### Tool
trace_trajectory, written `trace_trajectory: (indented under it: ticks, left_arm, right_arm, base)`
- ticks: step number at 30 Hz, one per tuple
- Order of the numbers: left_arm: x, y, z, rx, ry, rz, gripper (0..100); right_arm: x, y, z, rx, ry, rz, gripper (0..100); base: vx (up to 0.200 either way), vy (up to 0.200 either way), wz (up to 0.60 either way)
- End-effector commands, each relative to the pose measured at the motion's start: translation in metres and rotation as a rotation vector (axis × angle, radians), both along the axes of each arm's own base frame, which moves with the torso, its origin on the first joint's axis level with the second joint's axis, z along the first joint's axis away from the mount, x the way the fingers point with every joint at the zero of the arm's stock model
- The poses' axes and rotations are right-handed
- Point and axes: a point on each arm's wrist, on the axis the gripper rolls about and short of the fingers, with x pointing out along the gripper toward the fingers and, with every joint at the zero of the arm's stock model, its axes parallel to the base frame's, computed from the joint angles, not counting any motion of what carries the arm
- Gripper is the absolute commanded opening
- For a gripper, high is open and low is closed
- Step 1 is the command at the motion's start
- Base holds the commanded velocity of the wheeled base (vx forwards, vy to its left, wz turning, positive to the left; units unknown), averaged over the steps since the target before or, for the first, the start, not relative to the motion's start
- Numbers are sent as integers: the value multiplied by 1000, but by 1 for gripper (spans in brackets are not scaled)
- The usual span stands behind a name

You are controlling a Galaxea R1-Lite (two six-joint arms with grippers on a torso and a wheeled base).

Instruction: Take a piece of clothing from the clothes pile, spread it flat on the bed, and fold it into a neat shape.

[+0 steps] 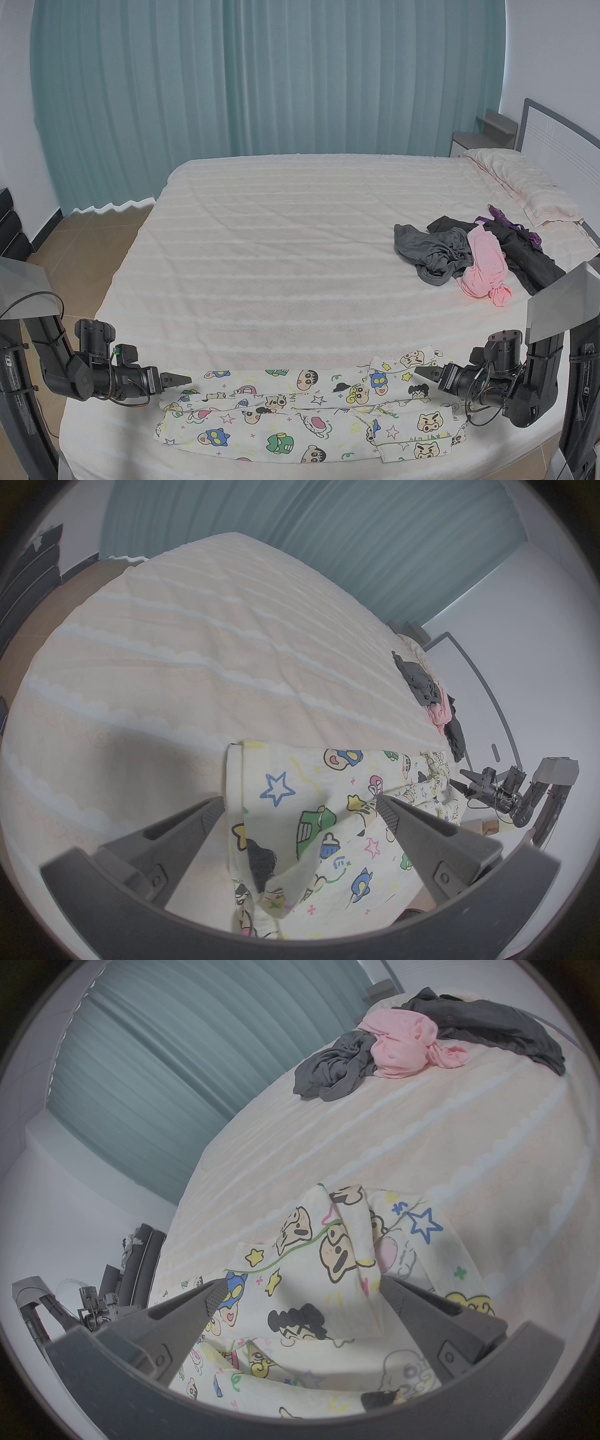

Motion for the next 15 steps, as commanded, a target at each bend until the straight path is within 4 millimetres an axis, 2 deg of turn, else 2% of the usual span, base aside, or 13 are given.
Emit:
trace_trajectory:
  ticks: [1,10,15]
  left_arm:
    - [0,-1,-5,-2,14,-4,100]
    - [1,-2,-5,-2,15,-6,100]
    - [1,-1,-5,-3,16,-3,100]
  right_arm:
    - [4,-4,-5,-3,11,-1,100]
    - [6,-3,-7,-24,4,30,100]
    - [19,4,-18,-16,25,66,100]
  base:
    - [0,0,0]
    - [0,0,0]
    - [0,0,0]
